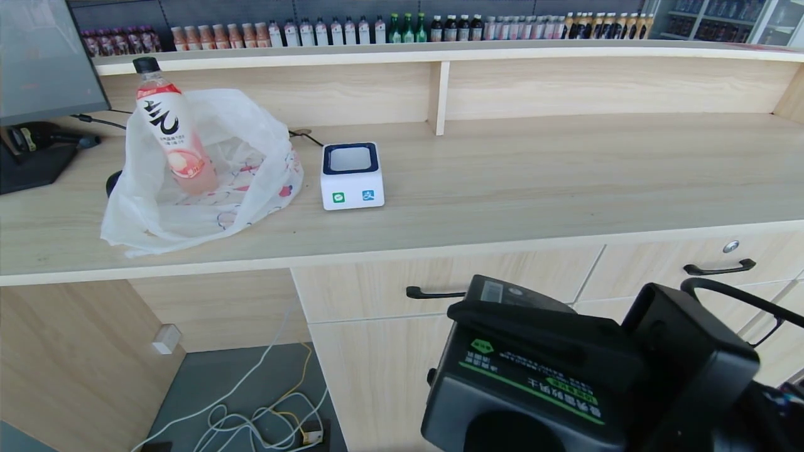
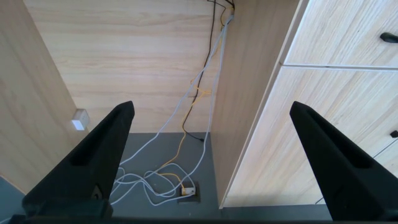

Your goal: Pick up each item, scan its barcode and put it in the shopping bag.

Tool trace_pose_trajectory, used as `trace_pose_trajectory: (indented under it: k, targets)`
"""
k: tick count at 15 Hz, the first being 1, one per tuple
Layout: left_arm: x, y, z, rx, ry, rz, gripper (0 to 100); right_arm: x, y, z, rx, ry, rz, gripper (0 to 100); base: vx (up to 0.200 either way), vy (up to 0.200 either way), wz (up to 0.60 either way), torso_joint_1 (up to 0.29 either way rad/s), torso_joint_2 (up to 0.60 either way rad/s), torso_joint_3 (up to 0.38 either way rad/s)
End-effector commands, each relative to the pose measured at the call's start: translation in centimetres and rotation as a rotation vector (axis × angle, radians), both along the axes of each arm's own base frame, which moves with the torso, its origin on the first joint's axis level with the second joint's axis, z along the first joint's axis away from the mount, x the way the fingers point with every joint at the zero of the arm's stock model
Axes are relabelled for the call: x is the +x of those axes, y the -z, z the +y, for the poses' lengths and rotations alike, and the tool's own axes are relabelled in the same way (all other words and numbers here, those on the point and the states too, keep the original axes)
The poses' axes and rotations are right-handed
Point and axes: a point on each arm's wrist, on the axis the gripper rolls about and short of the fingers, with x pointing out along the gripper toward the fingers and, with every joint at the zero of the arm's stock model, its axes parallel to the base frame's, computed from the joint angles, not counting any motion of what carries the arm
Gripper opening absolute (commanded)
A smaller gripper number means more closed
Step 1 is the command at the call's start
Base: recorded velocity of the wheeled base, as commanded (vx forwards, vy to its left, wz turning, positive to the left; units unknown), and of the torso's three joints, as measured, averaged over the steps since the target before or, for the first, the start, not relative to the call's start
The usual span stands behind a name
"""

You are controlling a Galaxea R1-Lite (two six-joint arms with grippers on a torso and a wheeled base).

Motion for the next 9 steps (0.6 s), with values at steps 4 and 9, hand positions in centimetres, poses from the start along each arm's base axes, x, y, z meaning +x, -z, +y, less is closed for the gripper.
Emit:
trace_pose_trajectory:
  k: [4,9]
  targets:
    - [0.0,0.0,0.0,0.0,0.0,-0.001,100,-0.27,0.31,0.43,-0.069,0.018,-0.184,0,0.0,0.0,0.0,0.0,0.0,0.0]
    - [0.0,0.0,0.0,0.0,0.001,-0.001,100,-0.64,-0.04,0.39,-0.067,0.041,-0.354,0,0.0,0.0,0.0,0.0,0.0,0.0]
